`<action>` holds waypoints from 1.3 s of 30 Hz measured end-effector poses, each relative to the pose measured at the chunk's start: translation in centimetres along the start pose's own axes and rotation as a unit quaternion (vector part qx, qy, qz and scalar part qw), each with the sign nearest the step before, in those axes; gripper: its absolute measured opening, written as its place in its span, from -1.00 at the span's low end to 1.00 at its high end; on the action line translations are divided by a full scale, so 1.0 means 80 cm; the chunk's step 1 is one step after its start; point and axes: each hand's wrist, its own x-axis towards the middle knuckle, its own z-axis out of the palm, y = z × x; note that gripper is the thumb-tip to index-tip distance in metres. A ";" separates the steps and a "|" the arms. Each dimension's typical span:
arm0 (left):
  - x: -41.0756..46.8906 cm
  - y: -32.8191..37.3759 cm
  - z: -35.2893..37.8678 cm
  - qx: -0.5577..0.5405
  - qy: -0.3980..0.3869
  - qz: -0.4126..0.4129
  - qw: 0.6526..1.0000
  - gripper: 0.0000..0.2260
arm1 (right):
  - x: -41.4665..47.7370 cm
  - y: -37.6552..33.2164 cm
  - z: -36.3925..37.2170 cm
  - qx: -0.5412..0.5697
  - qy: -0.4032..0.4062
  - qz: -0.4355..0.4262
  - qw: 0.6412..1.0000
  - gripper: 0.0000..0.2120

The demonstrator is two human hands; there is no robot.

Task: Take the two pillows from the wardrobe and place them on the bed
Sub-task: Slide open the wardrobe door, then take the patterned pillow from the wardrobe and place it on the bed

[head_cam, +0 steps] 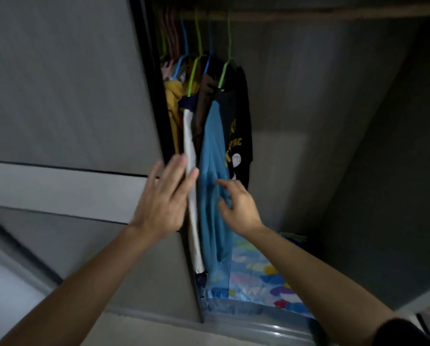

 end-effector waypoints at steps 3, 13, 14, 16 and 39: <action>0.034 0.044 0.046 -0.037 -0.019 0.048 0.998 -0.48 | -0.009 0.050 -0.051 -0.108 0.037 0.039 0.993 -0.52; 0.084 0.160 0.228 -0.087 -0.205 0.011 0.975 -0.46 | -0.093 0.238 -0.166 -0.211 0.044 0.189 0.958 -0.45; 0.082 0.169 0.252 -0.093 -0.217 0.007 0.972 -0.47 | -0.095 0.263 -0.167 -0.209 0.036 0.195 0.958 -0.45; 0.073 0.192 0.301 -0.108 -0.238 -0.004 0.965 -0.48 | -0.099 0.315 -0.161 -0.200 0.016 0.207 0.957 -0.47; -0.414 0.367 0.830 -0.105 -0.487 -0.095 0.862 -0.25 | -0.314 0.863 0.267 -0.311 -0.236 0.178 0.903 -0.18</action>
